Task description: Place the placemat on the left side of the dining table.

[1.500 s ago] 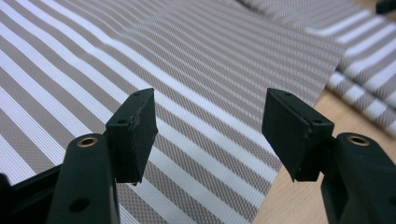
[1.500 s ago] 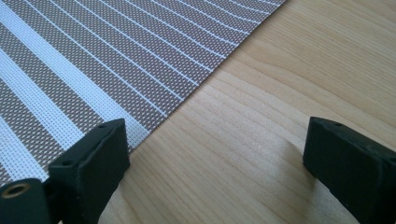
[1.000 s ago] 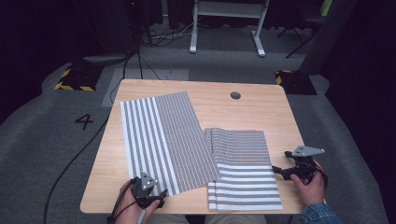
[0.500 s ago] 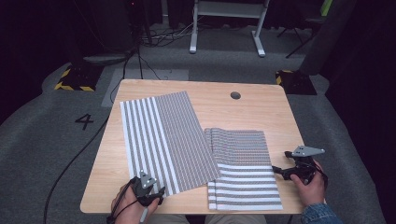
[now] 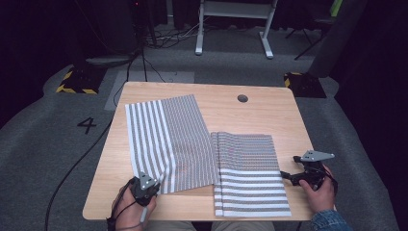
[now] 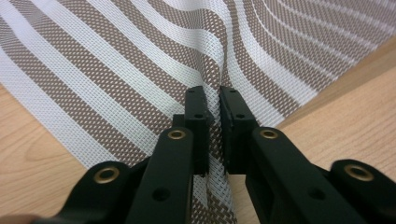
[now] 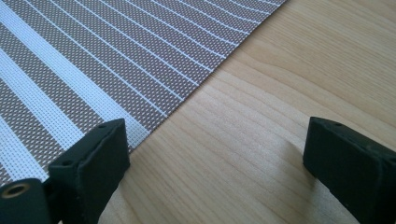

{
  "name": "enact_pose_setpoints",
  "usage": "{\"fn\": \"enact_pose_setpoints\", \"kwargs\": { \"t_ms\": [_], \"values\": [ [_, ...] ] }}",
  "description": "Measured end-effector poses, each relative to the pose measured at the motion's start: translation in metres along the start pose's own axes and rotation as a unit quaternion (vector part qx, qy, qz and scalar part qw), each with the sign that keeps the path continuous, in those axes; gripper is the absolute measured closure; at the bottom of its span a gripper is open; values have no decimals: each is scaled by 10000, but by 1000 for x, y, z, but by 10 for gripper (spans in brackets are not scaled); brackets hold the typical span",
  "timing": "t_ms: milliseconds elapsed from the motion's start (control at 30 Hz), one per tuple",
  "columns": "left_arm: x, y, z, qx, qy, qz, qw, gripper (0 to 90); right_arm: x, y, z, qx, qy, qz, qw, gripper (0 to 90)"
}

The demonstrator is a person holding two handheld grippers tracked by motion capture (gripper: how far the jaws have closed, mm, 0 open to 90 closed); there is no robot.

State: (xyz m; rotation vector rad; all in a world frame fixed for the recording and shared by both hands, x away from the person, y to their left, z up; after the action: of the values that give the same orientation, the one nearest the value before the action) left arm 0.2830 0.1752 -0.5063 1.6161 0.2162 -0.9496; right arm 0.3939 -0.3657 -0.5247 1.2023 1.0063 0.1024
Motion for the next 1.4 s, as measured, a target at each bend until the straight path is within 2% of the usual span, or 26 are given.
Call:
{"fn": "enact_pose_setpoints", "kwargs": {
  "t_ms": [167,367,400,800,1000,1033,1100,1133,1167,1233,1267,1300,1333,1400],
  "values": [
    [-16,7,-19,-89,127,182,9997,849,0,0,0,4,0,2,10000,73],
    [-33,10,-40,-233,145,378,9989,850,0,0,0,3,-3,4,10000,73],
    [-35,10,-43,-229,214,394,9987,850,0,0,0,1,0,2,10000,74],
    [-50,2,-64,-316,324,395,9982,849,0,0,0,3,0,-1,10000,74],
    [-59,-6,-76,-490,349,288,9978,825,0,0,0,1,0,-2,10000,73],
    [-61,-7,-77,-542,325,227,9977,797,0,0,0,3,-2,4,10000,73],
    [-64,-8,-77,-689,318,180,9970,679,0,0,0,1,-1,-1,10000,74],
    [-67,-8,-77,-708,419,199,9964,525,0,0,0,2,-1,-1,10000,73],
    [-69,-6,-77,-708,546,254,9957,525,0,0,0,2,-1,-1,10000,73],
    [-73,-2,-75,-645,776,412,9940,412,0,0,0,2,-1,-2,10000,73],
    [-73,1,-72,-552,856,442,9938,369,0,0,0,0,-1,-2,10000,73],
    [-71,3,-67,-558,908,403,9935,333,0,0,0,0,-2,-2,10000,74],
    [-67,6,-62,-550,872,394,9939,285,0,0,0,1,-2,-3,10000,73],
    [-55,10,-51,-448,604,586,9954,290,0,0,0,2,0,-2,10000,73]
  ]
}}
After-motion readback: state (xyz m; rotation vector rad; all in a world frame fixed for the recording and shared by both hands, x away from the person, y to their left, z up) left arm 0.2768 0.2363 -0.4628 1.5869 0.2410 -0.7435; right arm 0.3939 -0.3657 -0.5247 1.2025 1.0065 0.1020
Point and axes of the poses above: each handheld gripper's, and its own axes: x roughly forward along the jaws, y roughly out of its top, z roughly to its right, the point moved 3 cm from there along x, roughly forward along the jaws, and after that the axes turned 7 degrees about z, right-handed, at the moved point
